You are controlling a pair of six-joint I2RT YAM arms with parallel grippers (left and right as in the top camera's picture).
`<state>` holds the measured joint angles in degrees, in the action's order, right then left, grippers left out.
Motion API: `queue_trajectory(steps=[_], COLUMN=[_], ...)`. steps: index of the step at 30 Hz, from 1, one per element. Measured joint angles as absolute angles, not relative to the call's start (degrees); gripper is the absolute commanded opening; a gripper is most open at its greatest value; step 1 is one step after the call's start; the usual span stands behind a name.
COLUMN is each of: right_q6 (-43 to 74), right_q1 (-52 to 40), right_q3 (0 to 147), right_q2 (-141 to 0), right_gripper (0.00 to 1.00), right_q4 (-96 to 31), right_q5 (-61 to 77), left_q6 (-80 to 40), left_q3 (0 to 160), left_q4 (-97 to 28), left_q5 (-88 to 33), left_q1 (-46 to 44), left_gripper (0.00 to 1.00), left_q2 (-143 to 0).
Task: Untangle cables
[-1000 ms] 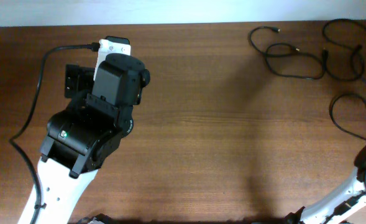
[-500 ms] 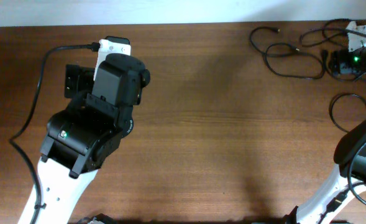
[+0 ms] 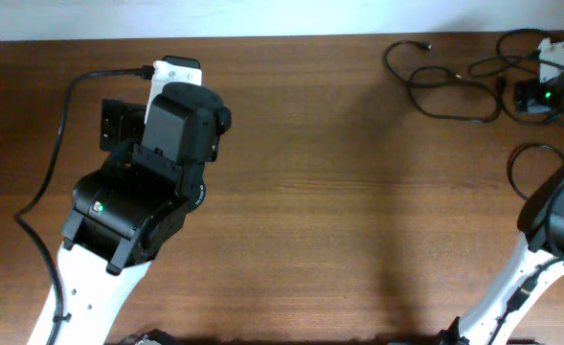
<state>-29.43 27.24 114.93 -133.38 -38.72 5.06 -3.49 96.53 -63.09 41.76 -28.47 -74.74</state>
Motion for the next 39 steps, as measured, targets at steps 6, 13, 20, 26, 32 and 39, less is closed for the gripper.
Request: queue_trajectory(steps=[6, 13, 20, 26, 32, 39], right_q6=[-25.32, -21.54, -20.71, -20.73, -20.16, -18.68], right_q1=[27.44, 31.42, 34.96, 34.35, 34.17, 32.84], right_q3=[114.78, 114.78, 114.78, 114.78, 114.8, 114.96], right_q2=[-138.96, -138.98, -138.98, -138.98, -138.98, -132.09], right_gripper=[0.8, 0.81, 0.81, 0.81, 0.82, 0.88], right_q4=[-36.86, -35.97, -35.05, -34.59, -36.84, -44.1], right_q5=[4.29, 4.32, 3.95, 4.12, 4.38, 10.07], left_q6=[-3.49, -3.49, -3.49, -3.49, -3.49, -3.49], left_q3=[96.53, 96.53, 96.53, 96.53, 96.53, 96.53], left_q4=[-63.09, -63.09, -63.09, -63.09, -63.09, -63.11], left_q5=[41.76, 41.76, 41.76, 41.76, 41.76, 41.76], left_q1=[-28.47, -28.47, -28.47, -28.47, -28.47, -28.47], left_gripper=[0.99, 0.99, 0.99, 0.99, 0.99, 0.99], left_q2=[-74.74, -74.74, -74.74, -74.74, -74.74, -74.74])
